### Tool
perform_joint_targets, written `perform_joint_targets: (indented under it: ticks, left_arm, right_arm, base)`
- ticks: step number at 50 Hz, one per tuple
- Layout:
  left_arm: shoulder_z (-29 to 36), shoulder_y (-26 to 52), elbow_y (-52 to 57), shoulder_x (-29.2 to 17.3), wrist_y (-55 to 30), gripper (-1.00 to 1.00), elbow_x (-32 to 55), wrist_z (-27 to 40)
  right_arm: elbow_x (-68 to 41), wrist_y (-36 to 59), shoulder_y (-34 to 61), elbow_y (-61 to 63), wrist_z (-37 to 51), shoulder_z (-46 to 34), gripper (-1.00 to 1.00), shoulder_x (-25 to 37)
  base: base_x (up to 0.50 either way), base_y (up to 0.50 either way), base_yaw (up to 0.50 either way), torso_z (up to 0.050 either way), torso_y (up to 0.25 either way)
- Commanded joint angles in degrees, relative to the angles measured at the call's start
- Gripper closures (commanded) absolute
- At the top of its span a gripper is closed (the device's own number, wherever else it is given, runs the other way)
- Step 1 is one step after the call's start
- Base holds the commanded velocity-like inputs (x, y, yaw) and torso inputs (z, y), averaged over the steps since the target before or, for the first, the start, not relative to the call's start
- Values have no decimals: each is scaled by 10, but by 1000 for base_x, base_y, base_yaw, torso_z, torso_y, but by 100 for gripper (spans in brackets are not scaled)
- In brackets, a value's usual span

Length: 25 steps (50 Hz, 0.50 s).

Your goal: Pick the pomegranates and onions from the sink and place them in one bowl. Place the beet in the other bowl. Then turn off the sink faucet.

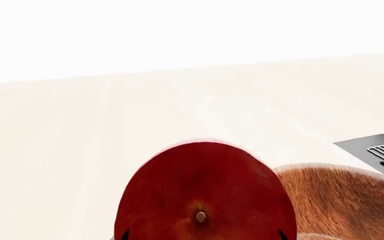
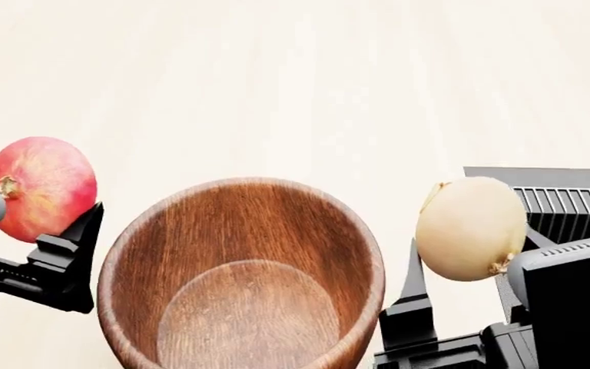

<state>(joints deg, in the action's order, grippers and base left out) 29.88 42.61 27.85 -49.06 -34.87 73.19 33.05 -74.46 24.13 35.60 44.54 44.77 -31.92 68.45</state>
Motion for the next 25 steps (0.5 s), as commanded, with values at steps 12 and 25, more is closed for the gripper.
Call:
perform_joint_targets:
  ticks: [12,25]
  left_arm:
    - [76,338,-154,143,-237,100,237,-49]
    - [176,438,-179,213,-343,100,298,-69]
  right_arm:
    - [-74,24,22,28,10,24,100,40]
    - [-83,25,12,20,2,18,100,35]
  base:
    - [0,0,0,0,1]
    - [0,0,0,0,0]
